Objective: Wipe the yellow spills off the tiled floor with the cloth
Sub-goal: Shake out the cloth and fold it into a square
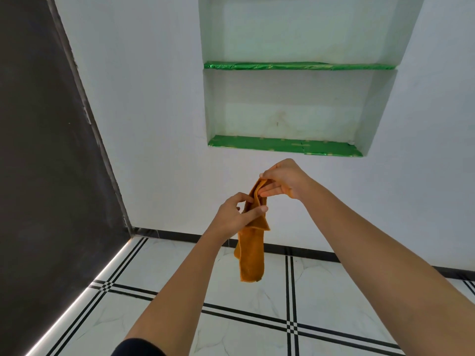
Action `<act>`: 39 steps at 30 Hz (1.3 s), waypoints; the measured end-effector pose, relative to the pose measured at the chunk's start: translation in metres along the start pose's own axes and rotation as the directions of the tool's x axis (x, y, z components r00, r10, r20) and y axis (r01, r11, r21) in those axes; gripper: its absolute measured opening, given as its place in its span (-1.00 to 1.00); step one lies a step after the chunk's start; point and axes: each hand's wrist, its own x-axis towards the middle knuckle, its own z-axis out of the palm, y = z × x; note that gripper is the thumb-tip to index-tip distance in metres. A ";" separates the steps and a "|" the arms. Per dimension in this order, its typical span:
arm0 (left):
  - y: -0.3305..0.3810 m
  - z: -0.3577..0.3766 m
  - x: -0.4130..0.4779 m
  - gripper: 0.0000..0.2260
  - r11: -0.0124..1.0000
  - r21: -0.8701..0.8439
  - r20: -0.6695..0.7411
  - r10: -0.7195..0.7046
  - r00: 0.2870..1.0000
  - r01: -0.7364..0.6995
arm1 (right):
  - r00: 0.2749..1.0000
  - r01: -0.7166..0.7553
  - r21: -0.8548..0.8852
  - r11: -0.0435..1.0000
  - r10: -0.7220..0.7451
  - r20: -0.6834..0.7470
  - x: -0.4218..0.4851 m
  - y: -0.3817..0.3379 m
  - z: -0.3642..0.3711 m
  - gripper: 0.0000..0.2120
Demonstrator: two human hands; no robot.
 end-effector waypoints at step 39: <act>0.006 0.044 0.006 -0.73 0.992 0.104 0.123 0.052 0.991 -0.065 | 0.983 0.164 -0.659 0.734 -0.173 0.052 -0.005 0.016 -0.033 -0.82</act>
